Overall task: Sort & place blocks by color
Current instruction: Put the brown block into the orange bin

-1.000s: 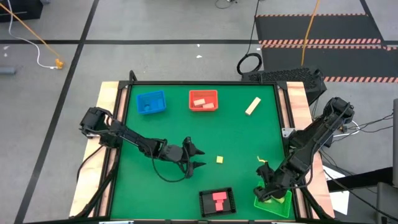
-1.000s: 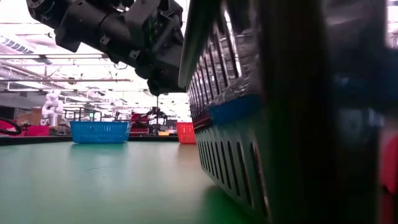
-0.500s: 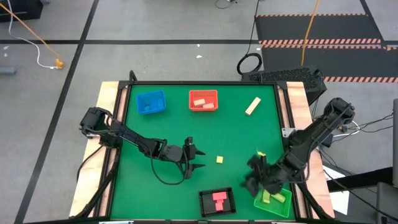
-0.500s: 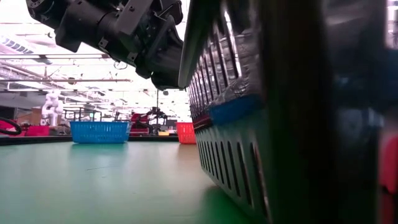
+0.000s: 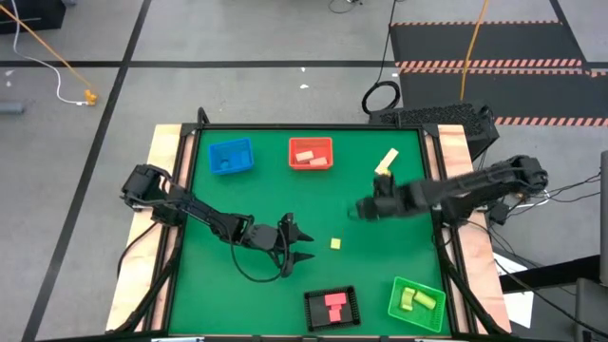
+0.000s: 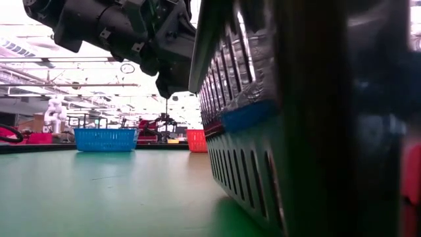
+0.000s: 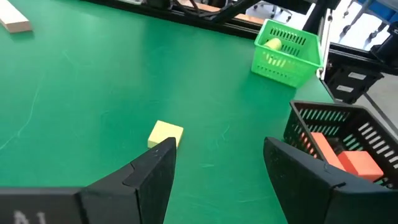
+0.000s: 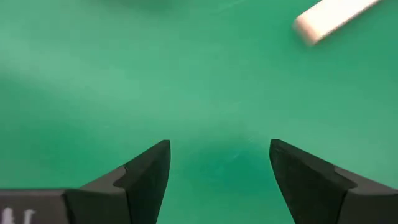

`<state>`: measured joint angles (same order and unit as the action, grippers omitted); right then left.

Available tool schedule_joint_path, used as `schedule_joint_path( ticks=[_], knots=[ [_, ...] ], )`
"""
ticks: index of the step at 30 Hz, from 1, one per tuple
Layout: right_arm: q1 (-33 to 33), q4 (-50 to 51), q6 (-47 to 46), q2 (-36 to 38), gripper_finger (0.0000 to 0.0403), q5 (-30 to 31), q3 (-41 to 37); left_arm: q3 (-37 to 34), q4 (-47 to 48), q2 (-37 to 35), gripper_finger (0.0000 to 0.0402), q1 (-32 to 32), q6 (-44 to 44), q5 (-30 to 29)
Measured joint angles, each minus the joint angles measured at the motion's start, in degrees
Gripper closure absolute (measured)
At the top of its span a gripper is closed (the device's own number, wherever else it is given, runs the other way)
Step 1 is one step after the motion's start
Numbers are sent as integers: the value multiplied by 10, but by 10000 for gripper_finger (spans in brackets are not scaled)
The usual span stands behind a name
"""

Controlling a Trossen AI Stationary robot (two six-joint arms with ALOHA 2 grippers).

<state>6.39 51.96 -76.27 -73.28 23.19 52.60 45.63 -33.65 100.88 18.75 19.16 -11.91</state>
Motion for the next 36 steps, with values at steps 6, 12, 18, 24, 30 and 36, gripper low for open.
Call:
schedule_joint_path(
  ticks=[6,12,18,24,30,36],
  knots=[
    [-135,-29,424,0,140,-53,0,0,6,0,160,2,-6,0],
    [-212,-35,747,0,140,-87,0,0,25,0,160,2,-6,0],
    [-312,-29,297,0,140,-45,-5,0,27,0,160,0,-6,-1],
    [-382,-140,136,-8,140,-118,-75,0,18,0,160,-24,1,-1],
    [-438,-322,32,-35,140,-188,-176,0,24,0,160,-48,26,-1],
    [-455,-373,17,-44,140,-161,-212,0,29,0,160,-60,21,-1]
  ],
)
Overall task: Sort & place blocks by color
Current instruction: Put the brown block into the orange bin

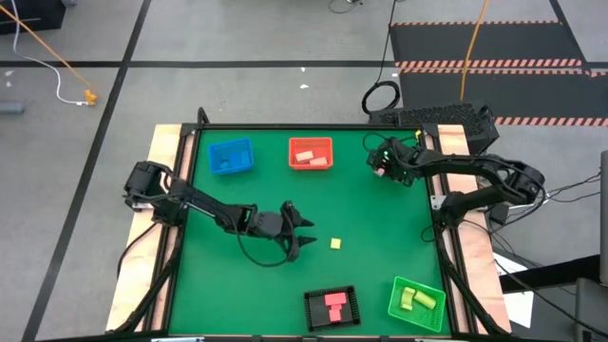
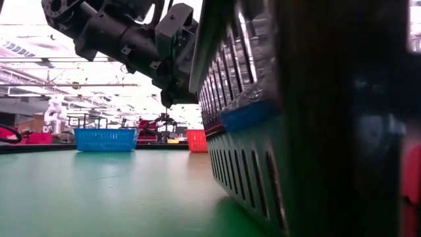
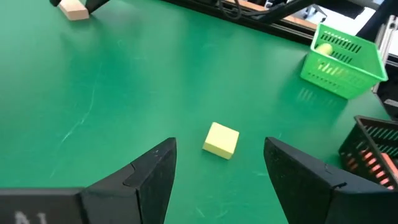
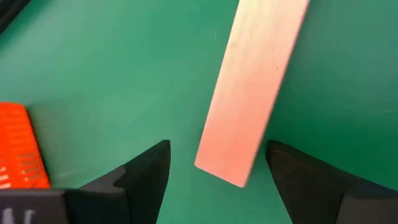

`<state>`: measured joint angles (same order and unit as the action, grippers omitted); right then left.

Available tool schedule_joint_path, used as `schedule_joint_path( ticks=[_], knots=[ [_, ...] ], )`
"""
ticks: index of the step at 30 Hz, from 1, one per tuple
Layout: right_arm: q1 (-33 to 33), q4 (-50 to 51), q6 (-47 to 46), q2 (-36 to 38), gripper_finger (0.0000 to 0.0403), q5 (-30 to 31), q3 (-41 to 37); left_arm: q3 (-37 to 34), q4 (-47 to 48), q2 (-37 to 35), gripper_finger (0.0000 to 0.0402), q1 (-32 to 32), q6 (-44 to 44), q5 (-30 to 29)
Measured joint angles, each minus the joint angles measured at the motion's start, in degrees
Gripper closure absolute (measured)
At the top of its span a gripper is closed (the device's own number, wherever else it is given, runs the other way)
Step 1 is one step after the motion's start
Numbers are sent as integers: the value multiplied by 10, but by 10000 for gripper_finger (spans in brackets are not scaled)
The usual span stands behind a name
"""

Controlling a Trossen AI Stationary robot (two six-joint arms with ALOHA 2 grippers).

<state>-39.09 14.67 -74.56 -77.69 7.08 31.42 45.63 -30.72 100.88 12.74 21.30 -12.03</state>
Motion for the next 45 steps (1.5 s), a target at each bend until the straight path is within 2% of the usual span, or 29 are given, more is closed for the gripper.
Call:
schedule_joint_path(
  ticks=[5,9,14,19,22,31,37,41,45],
  knots=[
    [-4,-6,-2,-1,140,33,-1,0,14,0,160,-7,-10,0],
    [-11,-9,-5,-1,141,36,0,0,24,0,160,-12,-17,0],
    [-21,9,53,-4,158,38,21,0,24,0,160,-19,-21,0],
    [-32,42,101,-4,178,85,64,0,28,0,160,-25,-28,0],
    [-41,61,110,-15,180,84,77,0,38,0,160,-26,-28,0],
    [-44,57,118,-127,181,82,111,0,55,0,160,-26,-32,0],
    [-44,108,193,-185,184,82,167,0,58,0,160,-26,-32,0],
    [-44,134,266,-185,213,77,190,0,60,0,160,-26,-32,0],
    [-40,132,338,-174,275,76,190,0,62,0,160,-26,-31,0]
  ],
)
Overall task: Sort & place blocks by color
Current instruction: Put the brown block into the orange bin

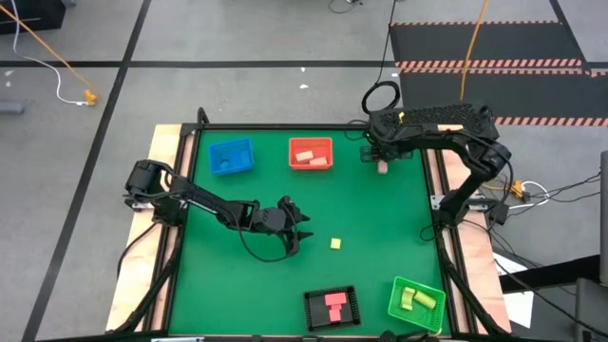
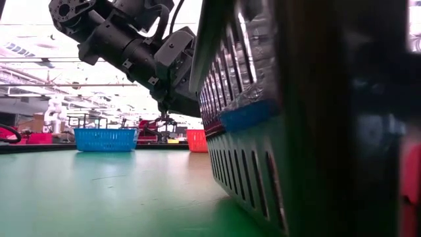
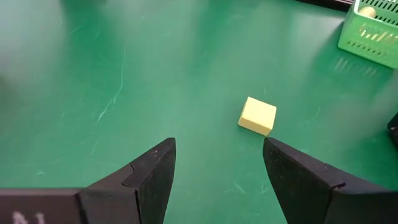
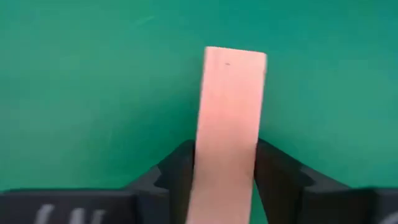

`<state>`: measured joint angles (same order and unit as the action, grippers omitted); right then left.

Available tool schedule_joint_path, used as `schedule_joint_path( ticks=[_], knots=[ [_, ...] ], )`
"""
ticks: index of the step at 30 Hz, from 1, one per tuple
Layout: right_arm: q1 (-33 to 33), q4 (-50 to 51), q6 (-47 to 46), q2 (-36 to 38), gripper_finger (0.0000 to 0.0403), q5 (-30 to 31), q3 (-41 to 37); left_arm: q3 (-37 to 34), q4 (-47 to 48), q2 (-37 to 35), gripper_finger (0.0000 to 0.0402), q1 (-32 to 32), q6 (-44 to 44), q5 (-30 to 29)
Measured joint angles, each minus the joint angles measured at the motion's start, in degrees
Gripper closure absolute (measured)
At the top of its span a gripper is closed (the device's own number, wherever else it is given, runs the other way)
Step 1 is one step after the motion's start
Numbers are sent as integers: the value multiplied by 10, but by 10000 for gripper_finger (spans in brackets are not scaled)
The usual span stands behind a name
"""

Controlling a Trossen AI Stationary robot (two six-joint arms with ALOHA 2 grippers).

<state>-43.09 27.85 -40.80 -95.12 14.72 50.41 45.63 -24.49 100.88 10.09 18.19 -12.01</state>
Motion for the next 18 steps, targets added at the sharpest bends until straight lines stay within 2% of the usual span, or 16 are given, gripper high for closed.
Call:
schedule_joint_path(
  ticks=[1,4,10,14,18],
  knots=[
    [0,0,22,1,288,0,0,0,0,0,160,0,2,0],
    [5,2,68,2,290,0,0,0,6,0,160,0,5,0],
    [7,11,88,13,290,2,-2,0,6,0,160,0,3,0],
    [9,28,109,53,290,-8,-5,0,-12,0,160,0,-14,0],
    [25,18,133,110,290,-4,-3,0,-73,0,160,0,-62,0]
  ],
)
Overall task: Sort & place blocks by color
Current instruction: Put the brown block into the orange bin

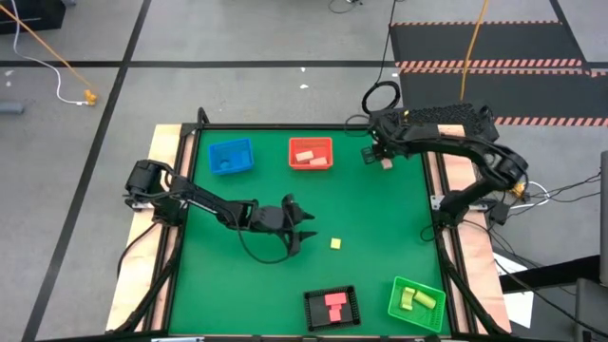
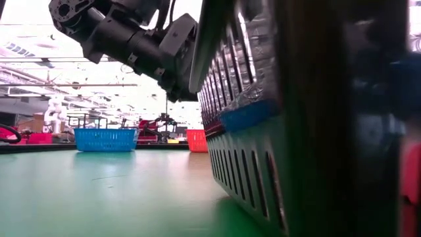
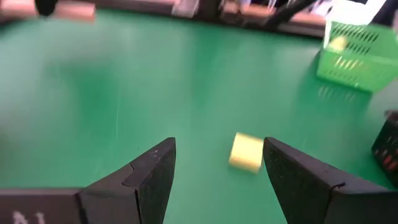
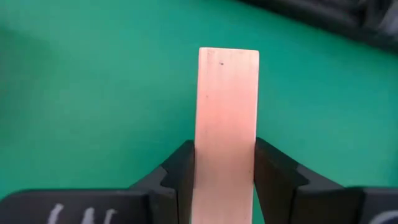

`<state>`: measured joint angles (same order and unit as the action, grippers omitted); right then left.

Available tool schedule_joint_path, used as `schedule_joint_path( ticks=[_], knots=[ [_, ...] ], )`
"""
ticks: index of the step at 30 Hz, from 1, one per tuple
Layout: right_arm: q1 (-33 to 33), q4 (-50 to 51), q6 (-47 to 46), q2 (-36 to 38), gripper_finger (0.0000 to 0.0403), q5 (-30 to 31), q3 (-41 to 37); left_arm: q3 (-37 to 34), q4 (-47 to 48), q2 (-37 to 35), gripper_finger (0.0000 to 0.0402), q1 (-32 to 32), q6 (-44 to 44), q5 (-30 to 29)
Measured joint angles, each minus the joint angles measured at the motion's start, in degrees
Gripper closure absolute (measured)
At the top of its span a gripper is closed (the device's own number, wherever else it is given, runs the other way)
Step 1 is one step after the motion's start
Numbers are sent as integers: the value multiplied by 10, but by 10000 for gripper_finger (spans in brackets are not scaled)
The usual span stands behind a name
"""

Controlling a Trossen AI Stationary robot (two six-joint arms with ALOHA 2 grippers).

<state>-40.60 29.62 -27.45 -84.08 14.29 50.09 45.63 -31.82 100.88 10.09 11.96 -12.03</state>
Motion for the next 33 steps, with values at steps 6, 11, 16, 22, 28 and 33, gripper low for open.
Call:
schedule_joint_path(
  ticks=[6,11,16,22,28,33],
  knots=[
    [85,-42,44,92,290,-22,0,0,-83,0,160,4,-60,0],
    [193,-169,61,156,290,-59,-21,0,-126,0,160,15,-58,0],
    [304,-372,59,185,290,-71,-81,0,-172,0,160,32,-52,0],
    [411,-626,102,170,290,-71,-161,0,-225,0,160,43,-27,0],
    [471,-840,122,97,290,-70,-205,0,-253,0,160,43,6,-30],
    [492,-916,142,13,290,-69,-186,-1,-257,0,160,43,-20,-36]
  ],
)
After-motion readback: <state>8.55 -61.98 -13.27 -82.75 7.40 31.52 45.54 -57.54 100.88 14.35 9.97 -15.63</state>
